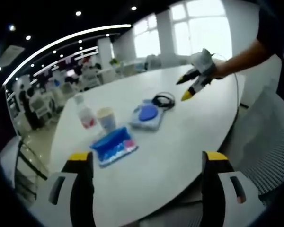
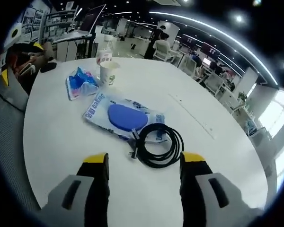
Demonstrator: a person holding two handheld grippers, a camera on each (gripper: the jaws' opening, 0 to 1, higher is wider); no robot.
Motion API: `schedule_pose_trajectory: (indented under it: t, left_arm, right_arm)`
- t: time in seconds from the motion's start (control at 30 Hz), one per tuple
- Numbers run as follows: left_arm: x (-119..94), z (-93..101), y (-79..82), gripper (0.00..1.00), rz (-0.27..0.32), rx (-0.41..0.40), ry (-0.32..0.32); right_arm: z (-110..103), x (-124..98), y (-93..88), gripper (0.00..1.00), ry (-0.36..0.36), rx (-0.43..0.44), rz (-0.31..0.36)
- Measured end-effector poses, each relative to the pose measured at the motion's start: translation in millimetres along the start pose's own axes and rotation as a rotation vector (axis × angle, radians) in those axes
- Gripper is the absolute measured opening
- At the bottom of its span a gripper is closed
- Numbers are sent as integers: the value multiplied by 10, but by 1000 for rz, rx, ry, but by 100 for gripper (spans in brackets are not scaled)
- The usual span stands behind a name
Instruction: Arrange the tabletop items into an orderly group along one side of the table until the central work area is clear of visible clutter.
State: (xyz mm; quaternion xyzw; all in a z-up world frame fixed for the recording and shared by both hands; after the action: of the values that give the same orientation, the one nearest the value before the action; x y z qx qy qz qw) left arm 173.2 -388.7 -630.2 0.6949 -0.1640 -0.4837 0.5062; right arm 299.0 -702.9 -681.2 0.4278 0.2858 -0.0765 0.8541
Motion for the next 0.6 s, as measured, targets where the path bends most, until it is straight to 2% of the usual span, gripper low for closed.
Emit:
schedule_pose_trajectory:
  t: [0.33,0.6]
  left_arm:
    - [4,13,-26,89,-17,-7,-9]
    - [-4,4,-50,88,-27,-10,-6]
  right_arm:
    - [13,173,-7,42,-7,20,-23]
    - [-34,292,-12,37,1,10,-38]
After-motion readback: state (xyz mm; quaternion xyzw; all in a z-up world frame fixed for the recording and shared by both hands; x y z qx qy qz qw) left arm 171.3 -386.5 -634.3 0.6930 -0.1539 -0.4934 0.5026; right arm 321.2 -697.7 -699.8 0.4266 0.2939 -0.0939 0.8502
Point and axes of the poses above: the point that each gripper's makers call its tool centre point, and the gripper's own axes: x roughly forward along the fingers, z roughly to its right, y roughly out of its top, the point moved 1 cm from there along -x, roughly backward along the fingers, and after that the axes turned 12 degrees about -y, right-handed, at the moved point
